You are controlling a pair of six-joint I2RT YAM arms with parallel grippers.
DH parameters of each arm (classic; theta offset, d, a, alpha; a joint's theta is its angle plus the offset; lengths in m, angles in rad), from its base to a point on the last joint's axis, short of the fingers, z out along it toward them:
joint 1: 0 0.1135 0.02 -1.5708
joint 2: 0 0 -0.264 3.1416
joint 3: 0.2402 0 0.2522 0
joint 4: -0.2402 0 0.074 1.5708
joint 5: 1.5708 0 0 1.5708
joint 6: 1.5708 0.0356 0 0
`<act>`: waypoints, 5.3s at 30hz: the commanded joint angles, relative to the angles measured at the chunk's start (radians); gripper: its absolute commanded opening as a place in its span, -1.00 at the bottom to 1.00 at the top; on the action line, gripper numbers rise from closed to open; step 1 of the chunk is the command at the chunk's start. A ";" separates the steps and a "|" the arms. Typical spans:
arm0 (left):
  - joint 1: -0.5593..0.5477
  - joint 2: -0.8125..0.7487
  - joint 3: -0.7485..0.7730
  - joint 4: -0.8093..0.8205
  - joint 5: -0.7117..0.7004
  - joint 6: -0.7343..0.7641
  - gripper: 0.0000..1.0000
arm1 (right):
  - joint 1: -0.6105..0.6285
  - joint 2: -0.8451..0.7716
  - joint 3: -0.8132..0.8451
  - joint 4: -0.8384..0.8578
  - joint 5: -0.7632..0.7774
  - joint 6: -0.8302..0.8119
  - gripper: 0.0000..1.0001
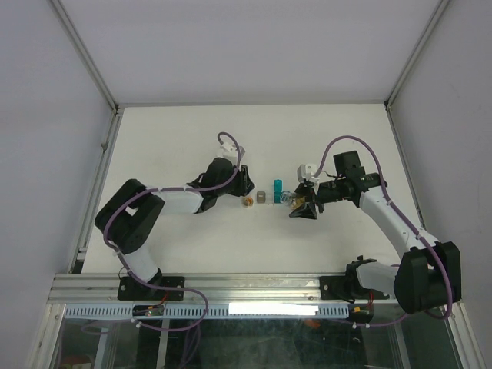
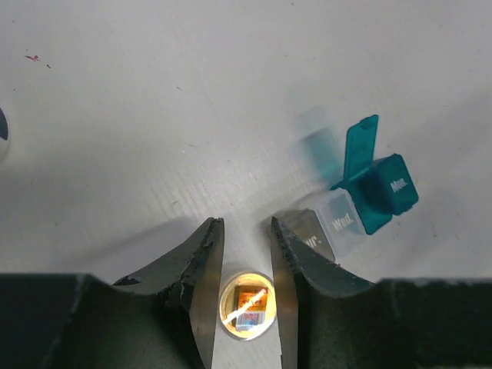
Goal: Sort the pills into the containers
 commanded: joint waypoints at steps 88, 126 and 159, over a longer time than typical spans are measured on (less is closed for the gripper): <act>-0.004 -0.697 -0.473 0.647 0.407 -0.199 0.98 | -0.369 -0.165 0.044 2.039 -0.103 2.064 -1.00; -0.317 -0.504 -0.149 0.275 -0.123 0.057 0.93 | -0.073 -0.259 -0.022 0.225 0.042 0.128 -1.00; -0.304 -0.790 -0.691 0.479 -0.425 0.107 0.98 | 0.019 0.395 0.165 0.095 0.449 -0.087 -1.00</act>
